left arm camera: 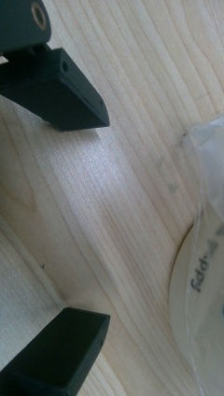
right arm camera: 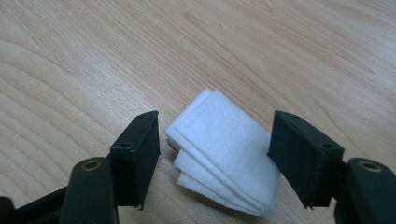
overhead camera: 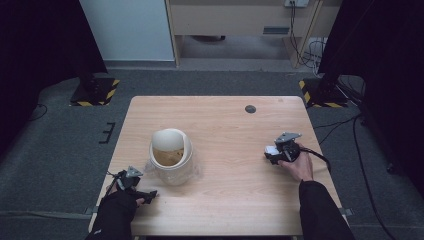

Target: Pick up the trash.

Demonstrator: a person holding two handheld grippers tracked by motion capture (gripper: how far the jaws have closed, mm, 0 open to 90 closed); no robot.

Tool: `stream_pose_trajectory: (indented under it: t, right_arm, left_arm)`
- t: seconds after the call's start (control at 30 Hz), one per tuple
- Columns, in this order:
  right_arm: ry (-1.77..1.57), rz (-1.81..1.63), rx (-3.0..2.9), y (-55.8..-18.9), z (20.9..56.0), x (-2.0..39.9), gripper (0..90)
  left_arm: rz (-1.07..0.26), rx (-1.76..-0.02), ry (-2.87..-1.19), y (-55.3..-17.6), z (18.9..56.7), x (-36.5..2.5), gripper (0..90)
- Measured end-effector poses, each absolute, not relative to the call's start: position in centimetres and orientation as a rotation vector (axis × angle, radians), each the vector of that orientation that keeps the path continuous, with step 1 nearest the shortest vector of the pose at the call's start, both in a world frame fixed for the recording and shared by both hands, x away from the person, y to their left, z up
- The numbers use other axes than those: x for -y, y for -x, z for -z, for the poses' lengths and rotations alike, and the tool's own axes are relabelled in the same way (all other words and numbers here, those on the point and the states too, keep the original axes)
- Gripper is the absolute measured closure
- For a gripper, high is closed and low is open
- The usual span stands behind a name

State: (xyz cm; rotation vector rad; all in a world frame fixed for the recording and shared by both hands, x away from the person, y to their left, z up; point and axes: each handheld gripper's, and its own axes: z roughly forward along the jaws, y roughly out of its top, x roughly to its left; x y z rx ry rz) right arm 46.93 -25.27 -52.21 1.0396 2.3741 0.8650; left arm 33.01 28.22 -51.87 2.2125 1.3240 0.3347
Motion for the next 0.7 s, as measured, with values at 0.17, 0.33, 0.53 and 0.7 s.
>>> stream_pose_trajectory:
  t: [0.17,0.33,0.53,0.7]
  right_arm:
    - [-1.047,-0.847,-2.377,-47.0,52.27,25.21,36.9]
    - [-1.055,-0.841,-2.371,-47.02,52.44,25.04,35.8]
    - [-1.085,-0.843,-2.346,-47.03,52.41,25.13,43.6]
    - [-1.138,-0.854,-2.323,-47.11,52.2,25.42,54.6]
  left_arm:
    - [-0.335,-1.323,-2.213,-33.01,51.87,-28.22,5.4]
    - [-0.335,-1.322,-2.214,-33.01,51.87,-28.21,5.4]
    - [-0.335,-1.321,-2.213,-33.01,51.88,-28.22,5.4]
    - [-0.334,-1.321,-2.213,-33.01,51.88,-28.22,5.4]
